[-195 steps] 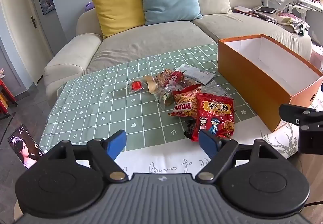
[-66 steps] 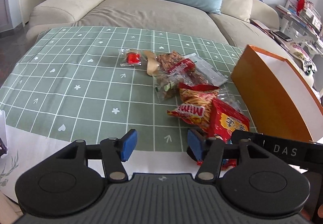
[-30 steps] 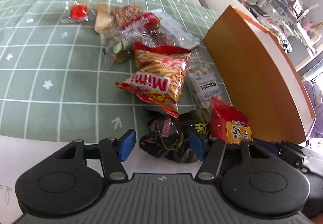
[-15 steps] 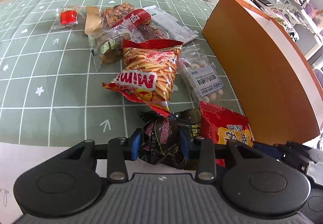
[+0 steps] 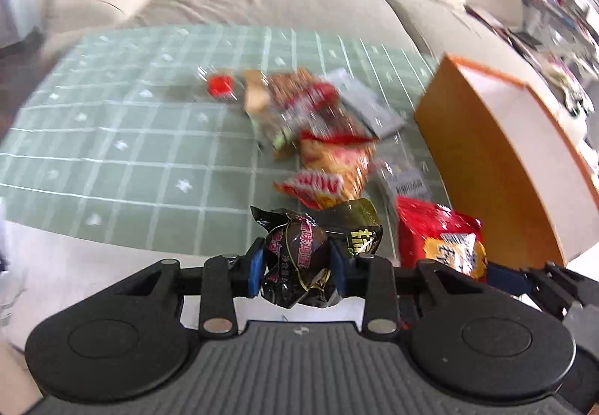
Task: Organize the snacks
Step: 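Carry both packets over the orange box and lower them inside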
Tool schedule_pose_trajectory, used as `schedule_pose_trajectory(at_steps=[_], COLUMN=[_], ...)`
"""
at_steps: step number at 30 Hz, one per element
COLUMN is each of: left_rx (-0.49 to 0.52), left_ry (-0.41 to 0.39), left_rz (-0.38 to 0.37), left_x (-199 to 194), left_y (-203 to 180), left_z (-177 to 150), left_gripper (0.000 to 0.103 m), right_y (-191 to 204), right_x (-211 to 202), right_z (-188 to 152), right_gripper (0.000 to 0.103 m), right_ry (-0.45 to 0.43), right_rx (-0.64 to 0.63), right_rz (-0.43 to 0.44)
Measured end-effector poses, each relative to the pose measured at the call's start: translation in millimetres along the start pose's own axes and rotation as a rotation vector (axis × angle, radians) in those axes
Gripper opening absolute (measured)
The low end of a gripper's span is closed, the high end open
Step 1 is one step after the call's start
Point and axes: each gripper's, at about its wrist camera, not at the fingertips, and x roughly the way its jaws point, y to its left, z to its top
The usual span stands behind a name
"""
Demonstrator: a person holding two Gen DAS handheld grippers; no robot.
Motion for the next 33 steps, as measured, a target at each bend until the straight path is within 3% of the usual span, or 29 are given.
schedule_pose_trajectory(at_steps=[8, 18, 25, 33], left_rx=[-0.075, -0.109, -0.146, -0.155], left_ry=[-0.086, -0.162, -0.091, 0.091], left_rz=[0.041, -0.088, -0.163, -0.194], left_x=[-38, -60, -37, 19], left_y=[-18, -80, -131, -174], left_z=[23, 61, 77, 76], left_gripper=[0.04, 0.04, 0.04, 0.04], right_y=[-5, -61, -102, -156], right_x=[-49, -105, -118, -82], right_z=[25, 76, 94, 84], right_gripper=[0.072, 0.072, 0.072, 0.072], right_ry=[-0.082, -0.155, -0.131, 0.027], right_rx=[-0.126, -0.192, -0.277, -0.272], right_rz=[-0.051, -0.156, -0.228, -0.24])
